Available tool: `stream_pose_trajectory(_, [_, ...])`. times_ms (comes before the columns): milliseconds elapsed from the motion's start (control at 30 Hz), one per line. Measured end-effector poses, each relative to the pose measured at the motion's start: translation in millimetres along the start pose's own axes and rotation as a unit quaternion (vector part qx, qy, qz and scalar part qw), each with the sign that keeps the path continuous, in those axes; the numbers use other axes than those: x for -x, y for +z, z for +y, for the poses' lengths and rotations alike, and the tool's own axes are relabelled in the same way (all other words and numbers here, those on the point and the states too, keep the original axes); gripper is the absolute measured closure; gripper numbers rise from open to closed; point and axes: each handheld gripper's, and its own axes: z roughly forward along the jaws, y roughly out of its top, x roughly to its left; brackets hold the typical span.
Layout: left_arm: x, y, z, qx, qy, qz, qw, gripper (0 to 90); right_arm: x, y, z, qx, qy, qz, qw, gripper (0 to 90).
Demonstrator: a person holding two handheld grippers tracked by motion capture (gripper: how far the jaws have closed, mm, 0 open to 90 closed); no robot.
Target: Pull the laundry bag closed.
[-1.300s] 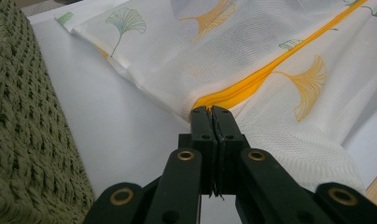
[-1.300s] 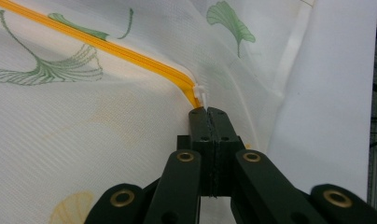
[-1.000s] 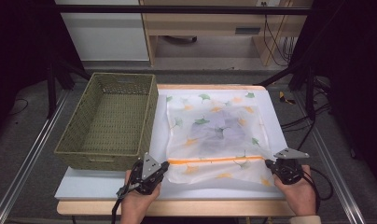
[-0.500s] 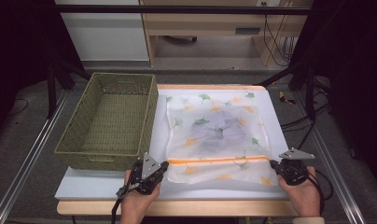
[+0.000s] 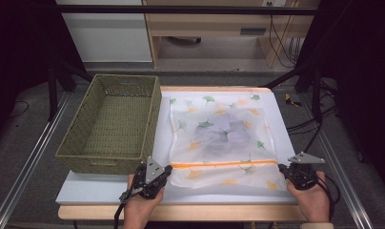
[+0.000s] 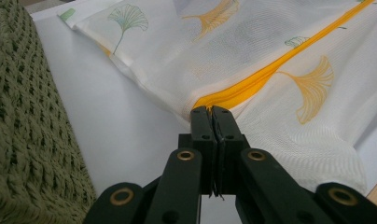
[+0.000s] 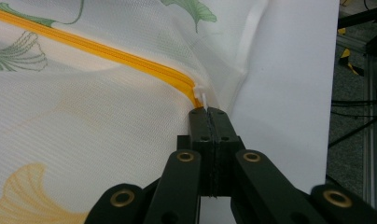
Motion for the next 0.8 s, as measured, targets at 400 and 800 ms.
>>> stream_pose_trajectory(400, [0.9,2.0,-1.7,-0.005,0.003,0.002,1.0,88.7,1.1,-0.6,-1.2,-0.002,0.001,0.0,1.0,90.0])
stream_pose_trajectory(800, [2.5,3.1,-2.2,-0.009,0.006,0.005,0.9999,88.7,1.5,-0.9,-1.3,-0.001,0.0,-0.002,1.0,90.0])
